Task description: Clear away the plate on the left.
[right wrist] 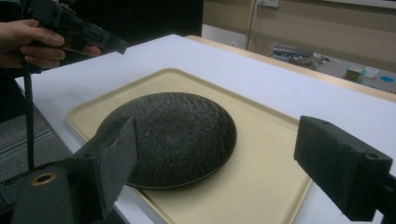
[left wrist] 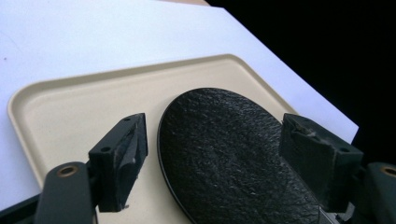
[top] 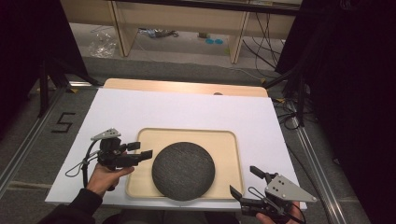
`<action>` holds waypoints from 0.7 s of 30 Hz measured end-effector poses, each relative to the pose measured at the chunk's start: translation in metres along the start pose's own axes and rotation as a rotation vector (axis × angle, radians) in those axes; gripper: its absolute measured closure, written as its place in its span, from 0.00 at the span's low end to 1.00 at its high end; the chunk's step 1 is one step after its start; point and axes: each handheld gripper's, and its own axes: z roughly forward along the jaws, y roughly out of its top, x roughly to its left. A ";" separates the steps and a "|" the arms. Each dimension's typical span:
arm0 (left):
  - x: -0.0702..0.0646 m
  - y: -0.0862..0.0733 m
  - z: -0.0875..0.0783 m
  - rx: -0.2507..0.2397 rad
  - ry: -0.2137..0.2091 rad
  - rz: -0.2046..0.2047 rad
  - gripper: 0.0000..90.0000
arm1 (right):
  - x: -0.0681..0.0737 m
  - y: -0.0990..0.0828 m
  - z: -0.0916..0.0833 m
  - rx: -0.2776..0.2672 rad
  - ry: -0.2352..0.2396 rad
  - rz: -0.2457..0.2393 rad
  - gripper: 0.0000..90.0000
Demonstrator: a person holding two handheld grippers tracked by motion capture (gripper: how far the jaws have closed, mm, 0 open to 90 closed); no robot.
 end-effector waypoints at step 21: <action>-0.020 -0.007 -0.025 -0.084 -0.033 0.134 0.22 | 0.000 0.000 0.001 -0.011 0.001 0.002 0.17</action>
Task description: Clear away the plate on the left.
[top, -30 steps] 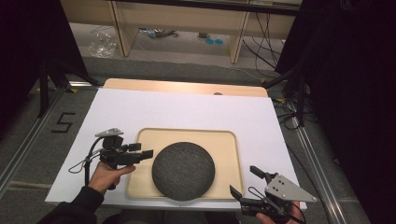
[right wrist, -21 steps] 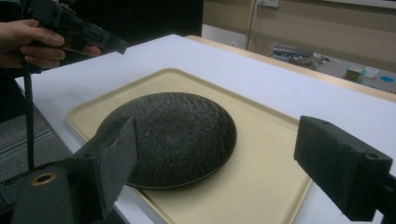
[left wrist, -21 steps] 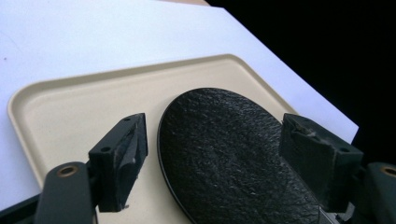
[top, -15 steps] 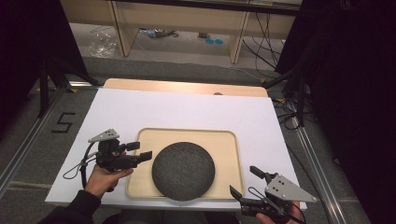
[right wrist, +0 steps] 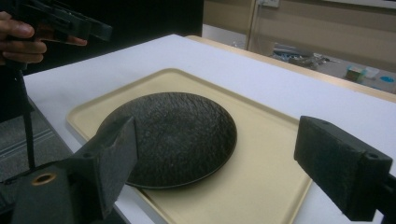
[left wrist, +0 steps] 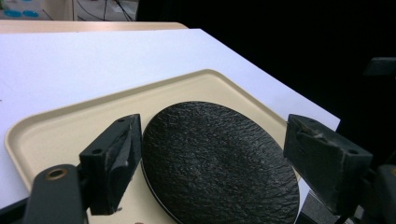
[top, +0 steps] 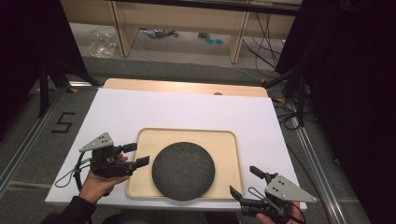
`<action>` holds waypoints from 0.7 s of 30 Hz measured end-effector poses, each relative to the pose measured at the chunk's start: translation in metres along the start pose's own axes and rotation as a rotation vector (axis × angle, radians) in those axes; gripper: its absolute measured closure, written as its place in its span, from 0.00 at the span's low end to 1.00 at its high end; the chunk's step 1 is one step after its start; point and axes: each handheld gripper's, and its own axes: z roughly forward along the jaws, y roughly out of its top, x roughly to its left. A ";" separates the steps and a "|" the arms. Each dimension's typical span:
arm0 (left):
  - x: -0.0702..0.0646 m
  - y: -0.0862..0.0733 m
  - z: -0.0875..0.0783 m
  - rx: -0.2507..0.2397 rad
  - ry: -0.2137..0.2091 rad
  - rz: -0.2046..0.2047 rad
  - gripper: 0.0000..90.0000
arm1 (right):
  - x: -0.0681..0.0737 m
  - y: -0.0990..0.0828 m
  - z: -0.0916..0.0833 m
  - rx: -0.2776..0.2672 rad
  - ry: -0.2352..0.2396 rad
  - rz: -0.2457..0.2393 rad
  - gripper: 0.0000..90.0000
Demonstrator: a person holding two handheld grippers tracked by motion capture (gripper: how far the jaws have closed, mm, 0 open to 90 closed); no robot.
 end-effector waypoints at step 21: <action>-0.028 -0.013 -0.026 -0.027 0.047 0.118 0.21 | 0.001 0.000 0.000 0.007 0.008 0.004 0.17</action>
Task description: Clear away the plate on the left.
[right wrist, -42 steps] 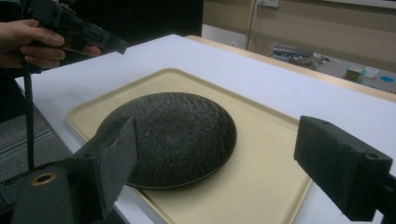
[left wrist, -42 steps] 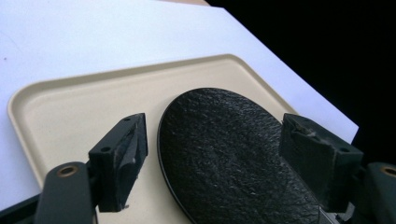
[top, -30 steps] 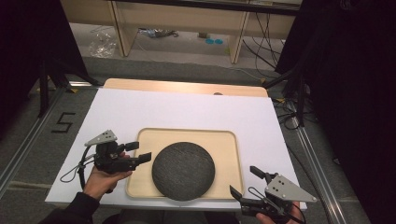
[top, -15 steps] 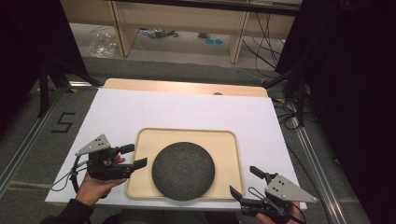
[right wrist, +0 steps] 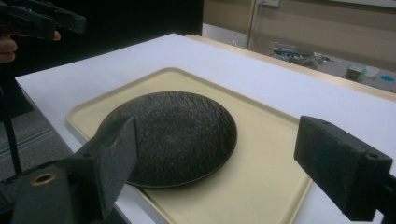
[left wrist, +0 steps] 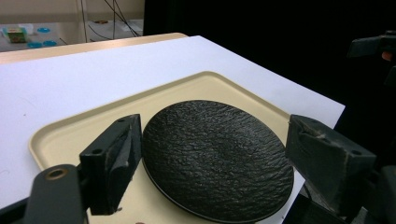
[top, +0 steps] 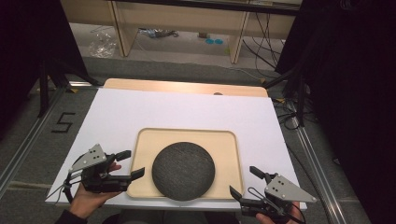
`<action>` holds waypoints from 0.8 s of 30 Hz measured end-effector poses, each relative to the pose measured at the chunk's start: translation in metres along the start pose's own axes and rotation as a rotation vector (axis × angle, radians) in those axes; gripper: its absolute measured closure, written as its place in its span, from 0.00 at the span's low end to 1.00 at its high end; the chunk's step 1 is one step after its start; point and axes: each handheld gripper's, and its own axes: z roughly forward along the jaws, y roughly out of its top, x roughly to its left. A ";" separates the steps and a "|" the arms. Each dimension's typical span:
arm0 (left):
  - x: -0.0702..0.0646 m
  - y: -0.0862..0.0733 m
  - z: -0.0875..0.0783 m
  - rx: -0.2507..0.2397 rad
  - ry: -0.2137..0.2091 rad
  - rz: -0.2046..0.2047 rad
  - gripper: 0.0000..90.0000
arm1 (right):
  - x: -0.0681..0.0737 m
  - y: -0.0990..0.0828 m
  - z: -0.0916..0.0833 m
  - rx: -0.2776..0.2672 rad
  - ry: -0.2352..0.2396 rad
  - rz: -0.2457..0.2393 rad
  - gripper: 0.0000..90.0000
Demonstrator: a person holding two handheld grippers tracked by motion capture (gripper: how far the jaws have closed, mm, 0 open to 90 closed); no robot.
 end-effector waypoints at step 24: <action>-0.015 -0.010 -0.017 -0.007 0.027 -0.010 0.21 | 0.000 0.000 0.000 0.003 0.003 -0.003 0.17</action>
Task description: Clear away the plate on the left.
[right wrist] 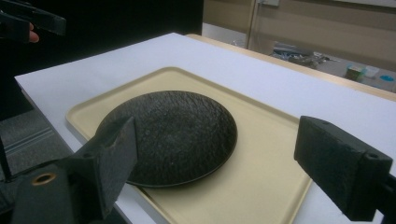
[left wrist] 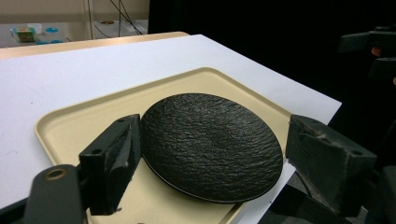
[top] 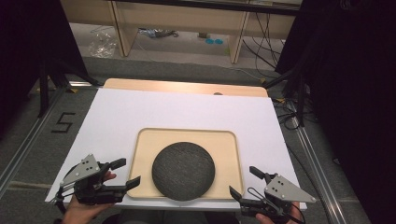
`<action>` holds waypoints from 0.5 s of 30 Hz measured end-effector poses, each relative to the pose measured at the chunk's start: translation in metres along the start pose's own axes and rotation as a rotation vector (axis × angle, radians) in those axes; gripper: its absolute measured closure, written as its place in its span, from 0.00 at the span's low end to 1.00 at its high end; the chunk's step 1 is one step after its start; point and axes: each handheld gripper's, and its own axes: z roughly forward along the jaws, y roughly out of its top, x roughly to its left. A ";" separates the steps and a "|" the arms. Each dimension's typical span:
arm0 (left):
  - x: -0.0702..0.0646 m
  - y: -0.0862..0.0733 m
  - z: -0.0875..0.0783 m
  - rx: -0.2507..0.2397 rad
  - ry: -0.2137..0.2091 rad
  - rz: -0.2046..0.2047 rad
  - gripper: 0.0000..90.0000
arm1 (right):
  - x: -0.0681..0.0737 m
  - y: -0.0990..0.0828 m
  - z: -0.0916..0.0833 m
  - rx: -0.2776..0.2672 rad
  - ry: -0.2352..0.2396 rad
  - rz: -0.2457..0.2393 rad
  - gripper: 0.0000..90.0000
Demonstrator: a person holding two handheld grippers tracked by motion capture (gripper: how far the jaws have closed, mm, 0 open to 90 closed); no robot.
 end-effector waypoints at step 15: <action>0.001 -0.001 0.003 0.015 0.015 -0.013 0.21 | 0.000 0.000 0.001 -0.007 0.009 -0.001 0.17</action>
